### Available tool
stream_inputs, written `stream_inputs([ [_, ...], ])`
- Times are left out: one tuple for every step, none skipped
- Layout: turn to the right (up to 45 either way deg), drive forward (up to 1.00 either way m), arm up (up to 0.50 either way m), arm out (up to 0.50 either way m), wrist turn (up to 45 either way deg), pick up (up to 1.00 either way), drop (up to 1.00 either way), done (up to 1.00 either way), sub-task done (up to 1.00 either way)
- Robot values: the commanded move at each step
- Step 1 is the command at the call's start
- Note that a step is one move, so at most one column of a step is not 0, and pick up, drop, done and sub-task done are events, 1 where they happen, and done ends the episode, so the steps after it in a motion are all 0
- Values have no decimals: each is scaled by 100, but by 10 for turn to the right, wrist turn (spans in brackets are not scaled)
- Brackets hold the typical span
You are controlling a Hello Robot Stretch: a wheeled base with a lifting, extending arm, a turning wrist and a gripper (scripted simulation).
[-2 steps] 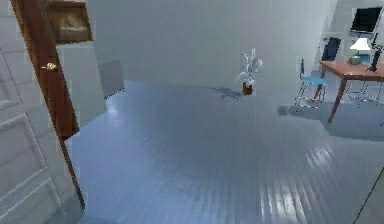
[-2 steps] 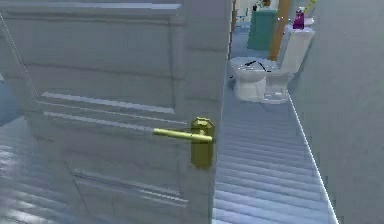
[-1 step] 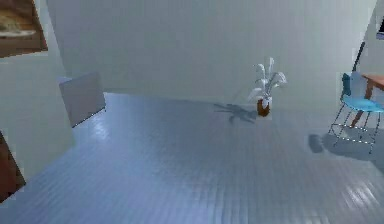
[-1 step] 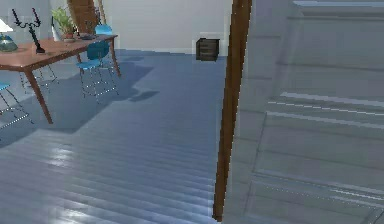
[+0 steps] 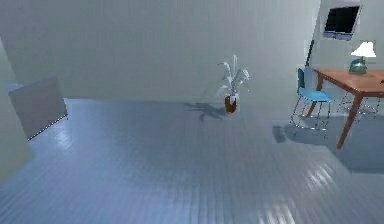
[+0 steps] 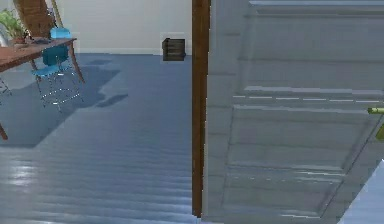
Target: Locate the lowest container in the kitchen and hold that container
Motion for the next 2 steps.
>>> stream_inputs([
  [0,20,0,0,0,0,0,0,0],
  [450,0,0,0,0,0,0,0,0],
])
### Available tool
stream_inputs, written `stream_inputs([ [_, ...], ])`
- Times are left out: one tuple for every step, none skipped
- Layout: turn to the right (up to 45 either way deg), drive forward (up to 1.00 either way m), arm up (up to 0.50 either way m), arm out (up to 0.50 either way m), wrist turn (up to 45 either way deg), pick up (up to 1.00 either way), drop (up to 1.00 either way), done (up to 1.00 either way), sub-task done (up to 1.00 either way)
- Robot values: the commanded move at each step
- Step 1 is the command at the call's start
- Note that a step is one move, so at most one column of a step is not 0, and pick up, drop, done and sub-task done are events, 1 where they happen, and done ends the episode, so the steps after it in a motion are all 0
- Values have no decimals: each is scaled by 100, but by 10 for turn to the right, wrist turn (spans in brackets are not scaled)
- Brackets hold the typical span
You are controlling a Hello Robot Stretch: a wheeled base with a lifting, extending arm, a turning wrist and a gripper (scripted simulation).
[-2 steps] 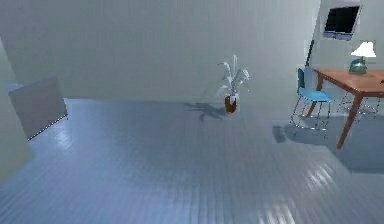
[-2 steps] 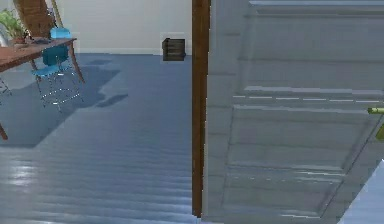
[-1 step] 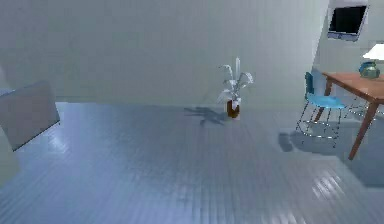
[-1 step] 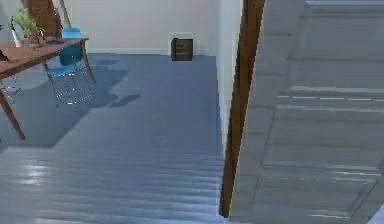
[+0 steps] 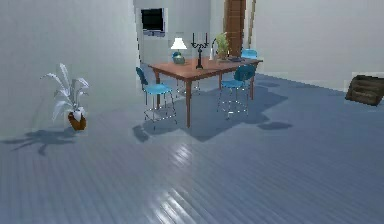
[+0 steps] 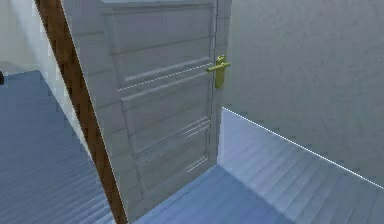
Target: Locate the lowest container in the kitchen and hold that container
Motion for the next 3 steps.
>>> stream_inputs([
  [180,0,0,0,0,0,0,0,0],
  [0,85,0,0,0,0,0,0,0],
  [120,0,0,0,0,0,0,0,0],
])
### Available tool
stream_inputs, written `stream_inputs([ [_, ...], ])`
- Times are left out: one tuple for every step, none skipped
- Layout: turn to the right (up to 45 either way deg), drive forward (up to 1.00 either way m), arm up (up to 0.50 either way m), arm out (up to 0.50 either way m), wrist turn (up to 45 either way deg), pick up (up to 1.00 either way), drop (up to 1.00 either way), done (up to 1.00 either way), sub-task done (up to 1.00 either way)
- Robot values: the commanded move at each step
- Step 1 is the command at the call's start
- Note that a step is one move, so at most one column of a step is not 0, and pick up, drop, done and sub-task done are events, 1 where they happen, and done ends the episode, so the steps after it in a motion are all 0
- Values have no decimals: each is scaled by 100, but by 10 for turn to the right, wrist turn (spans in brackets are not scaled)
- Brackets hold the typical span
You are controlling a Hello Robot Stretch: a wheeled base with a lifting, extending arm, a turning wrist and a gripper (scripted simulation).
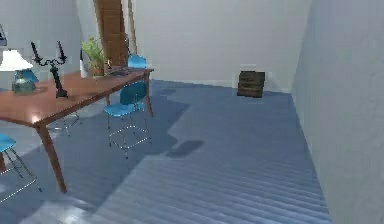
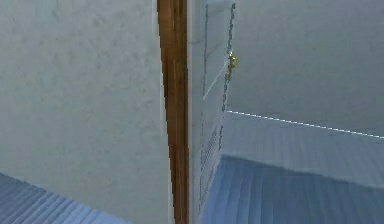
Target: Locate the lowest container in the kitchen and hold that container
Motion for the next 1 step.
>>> stream_inputs([
  [0,100,0,0,0,0,0,0,0],
])
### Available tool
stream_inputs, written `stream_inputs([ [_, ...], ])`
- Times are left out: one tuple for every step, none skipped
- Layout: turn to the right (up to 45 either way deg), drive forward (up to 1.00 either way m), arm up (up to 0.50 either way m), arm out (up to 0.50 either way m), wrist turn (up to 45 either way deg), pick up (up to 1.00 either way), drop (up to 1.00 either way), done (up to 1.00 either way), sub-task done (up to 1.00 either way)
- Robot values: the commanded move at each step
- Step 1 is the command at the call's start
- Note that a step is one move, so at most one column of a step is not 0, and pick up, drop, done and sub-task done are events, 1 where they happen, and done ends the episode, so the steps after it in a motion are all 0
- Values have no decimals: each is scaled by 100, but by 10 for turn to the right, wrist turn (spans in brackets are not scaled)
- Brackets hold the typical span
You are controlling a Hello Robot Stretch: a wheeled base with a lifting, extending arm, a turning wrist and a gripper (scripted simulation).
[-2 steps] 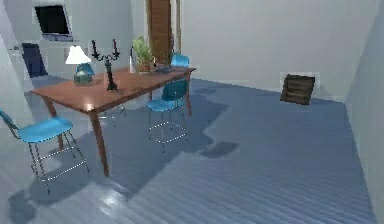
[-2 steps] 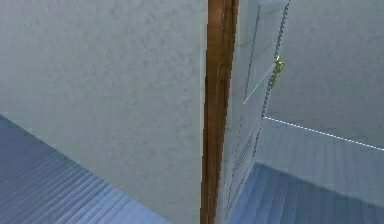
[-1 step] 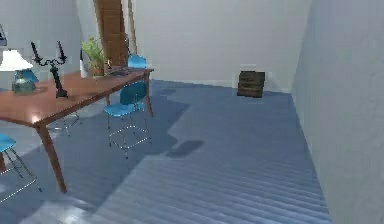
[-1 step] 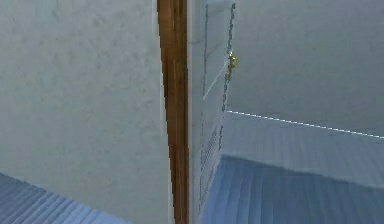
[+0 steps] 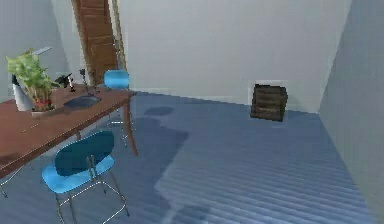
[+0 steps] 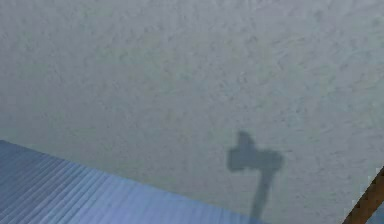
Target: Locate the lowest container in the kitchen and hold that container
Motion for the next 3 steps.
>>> stream_inputs([
  [30,0,0,0,0,0,0,0,0],
  [0,100,0,0,0,0,0,0,0],
  [0,95,0,0,0,0,0,0,0],
])
